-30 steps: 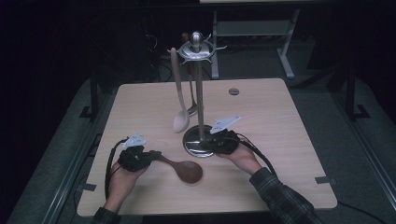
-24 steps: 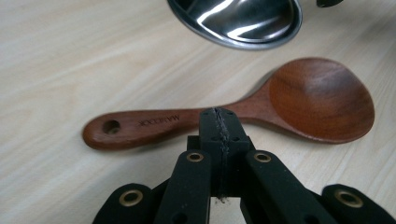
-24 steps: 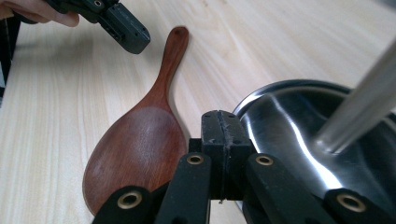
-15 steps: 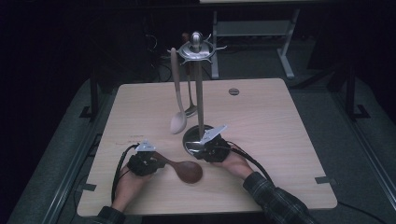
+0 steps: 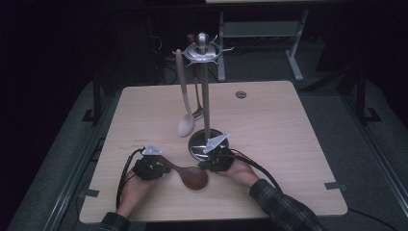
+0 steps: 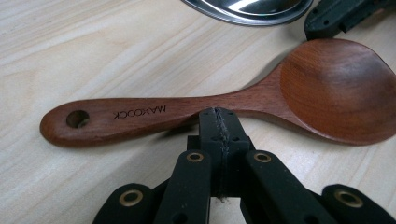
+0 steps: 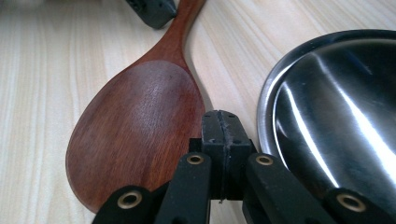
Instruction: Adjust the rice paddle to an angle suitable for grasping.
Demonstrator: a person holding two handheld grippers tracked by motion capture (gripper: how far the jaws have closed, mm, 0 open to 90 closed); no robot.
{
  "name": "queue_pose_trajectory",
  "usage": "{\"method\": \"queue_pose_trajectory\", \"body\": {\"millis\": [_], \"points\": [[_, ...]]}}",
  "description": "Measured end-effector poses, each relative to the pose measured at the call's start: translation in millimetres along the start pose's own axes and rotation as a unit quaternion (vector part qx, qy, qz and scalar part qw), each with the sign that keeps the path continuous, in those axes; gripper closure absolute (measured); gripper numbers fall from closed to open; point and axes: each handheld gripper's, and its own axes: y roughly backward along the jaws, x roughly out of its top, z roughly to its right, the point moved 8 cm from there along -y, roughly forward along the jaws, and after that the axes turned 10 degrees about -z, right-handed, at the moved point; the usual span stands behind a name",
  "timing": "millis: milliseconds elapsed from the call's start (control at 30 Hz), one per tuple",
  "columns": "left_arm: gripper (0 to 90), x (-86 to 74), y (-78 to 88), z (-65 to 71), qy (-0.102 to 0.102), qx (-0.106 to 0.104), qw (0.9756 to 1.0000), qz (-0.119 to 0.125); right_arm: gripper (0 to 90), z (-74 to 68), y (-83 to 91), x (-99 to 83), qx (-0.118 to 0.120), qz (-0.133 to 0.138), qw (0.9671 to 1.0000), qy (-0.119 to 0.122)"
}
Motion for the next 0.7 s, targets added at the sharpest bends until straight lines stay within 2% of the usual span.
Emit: {"method": "queue_pose_trajectory", "body": {"millis": [133,200,267,433,467,700], "points": [[90.0,1.2,0.8,-2.4,0.001,0.0,1.0,0.004,89.7,-3.0,-0.8,1.4,0.008,0.004,0.9999,0.009],[90.0,1.6,1.4,-3.6,0.001,0.001,1.0,0.005,89.7,-6.3,-1.5,1.7,0.015,0.002,0.9999,0.005],[90.0,2.3,1.7,-4.3,0.003,0.002,1.0,0.006,89.7,-7.6,-2.4,2.2,0.016,0.004,0.9998,0.014],[90.0,4.6,2.7,-7.3,0.006,0.005,0.9999,0.009,89.7,-15.3,-4.7,3.7,0.032,0.004,0.9994,0.013],[90.0,4.9,2.6,-7.9,0.008,0.005,0.9999,0.01,89.7,-15.8,-6.1,4.1,0.032,0.004,0.9993,0.02],[90.0,6.0,2.5,-10.7,0.013,0.006,0.9998,0.013,89.7,-27.4,-12.8,8.8,0.045,0.002,0.9985,0.031]]}}
